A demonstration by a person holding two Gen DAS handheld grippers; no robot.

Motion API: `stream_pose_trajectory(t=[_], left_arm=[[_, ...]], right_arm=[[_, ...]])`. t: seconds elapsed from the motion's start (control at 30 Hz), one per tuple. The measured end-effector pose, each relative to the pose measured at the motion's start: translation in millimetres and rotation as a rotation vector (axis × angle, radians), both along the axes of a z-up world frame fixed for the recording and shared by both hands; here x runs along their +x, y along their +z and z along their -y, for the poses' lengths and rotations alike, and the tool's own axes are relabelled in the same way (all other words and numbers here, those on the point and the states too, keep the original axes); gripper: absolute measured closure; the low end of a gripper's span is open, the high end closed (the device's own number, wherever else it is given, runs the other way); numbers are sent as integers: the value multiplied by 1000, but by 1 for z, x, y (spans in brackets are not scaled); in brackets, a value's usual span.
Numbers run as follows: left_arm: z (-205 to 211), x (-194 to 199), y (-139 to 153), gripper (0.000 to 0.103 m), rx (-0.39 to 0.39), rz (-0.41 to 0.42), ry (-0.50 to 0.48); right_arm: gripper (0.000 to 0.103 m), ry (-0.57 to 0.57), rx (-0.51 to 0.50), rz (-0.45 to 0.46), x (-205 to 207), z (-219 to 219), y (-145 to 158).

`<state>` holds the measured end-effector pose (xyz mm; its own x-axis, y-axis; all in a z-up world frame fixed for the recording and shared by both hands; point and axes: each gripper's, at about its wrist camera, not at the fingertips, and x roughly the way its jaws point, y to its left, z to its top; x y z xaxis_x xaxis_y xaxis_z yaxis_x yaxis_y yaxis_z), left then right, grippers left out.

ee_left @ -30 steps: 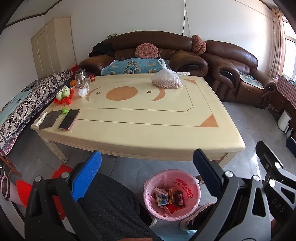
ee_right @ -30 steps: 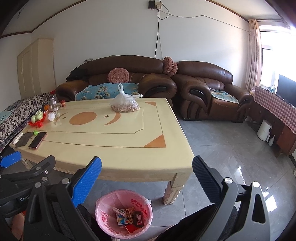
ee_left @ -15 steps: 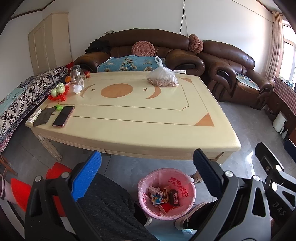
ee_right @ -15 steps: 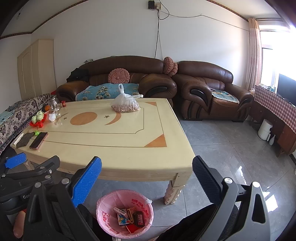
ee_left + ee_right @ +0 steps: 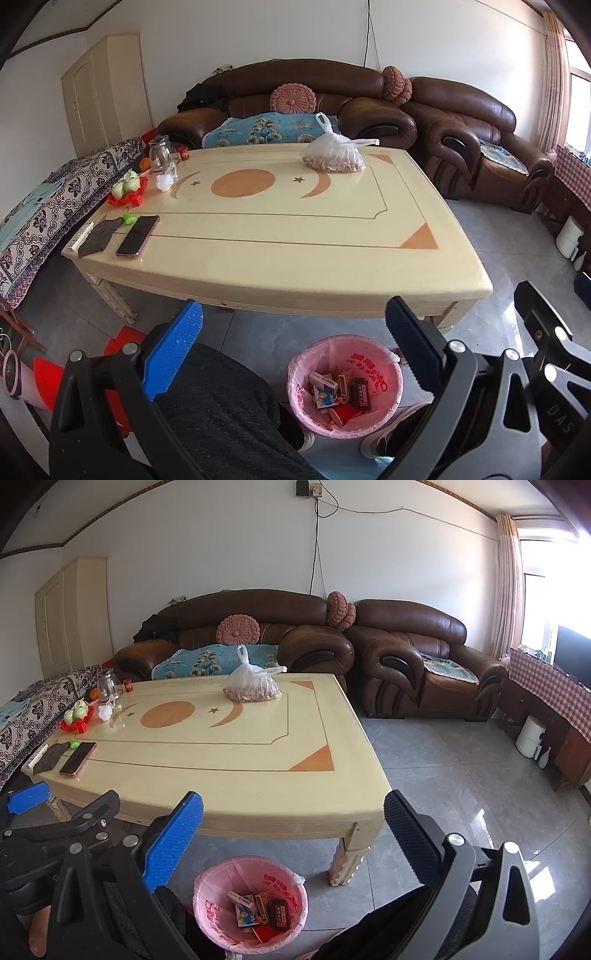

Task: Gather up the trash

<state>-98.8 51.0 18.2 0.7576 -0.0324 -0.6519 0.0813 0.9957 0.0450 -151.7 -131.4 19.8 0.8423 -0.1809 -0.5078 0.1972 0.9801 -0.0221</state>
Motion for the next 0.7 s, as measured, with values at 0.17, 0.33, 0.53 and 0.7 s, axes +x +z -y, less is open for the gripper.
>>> stream_pose_trajectory(t=[0.17, 0.33, 0.53, 0.7], left_arm=[[-1, 0, 0, 6, 16, 5, 25], [-3, 0, 1, 6, 7, -4, 15], [-3, 1, 0, 6, 1, -17, -1], [-3, 1, -1, 6, -1, -21, -5]], right_arm=[[7, 0, 1, 1, -1, -1, -1], [7, 0, 1, 0, 0, 0, -1], [7, 3, 1, -2, 0, -1, -2], [7, 2, 2, -2, 0, -2, -2]])
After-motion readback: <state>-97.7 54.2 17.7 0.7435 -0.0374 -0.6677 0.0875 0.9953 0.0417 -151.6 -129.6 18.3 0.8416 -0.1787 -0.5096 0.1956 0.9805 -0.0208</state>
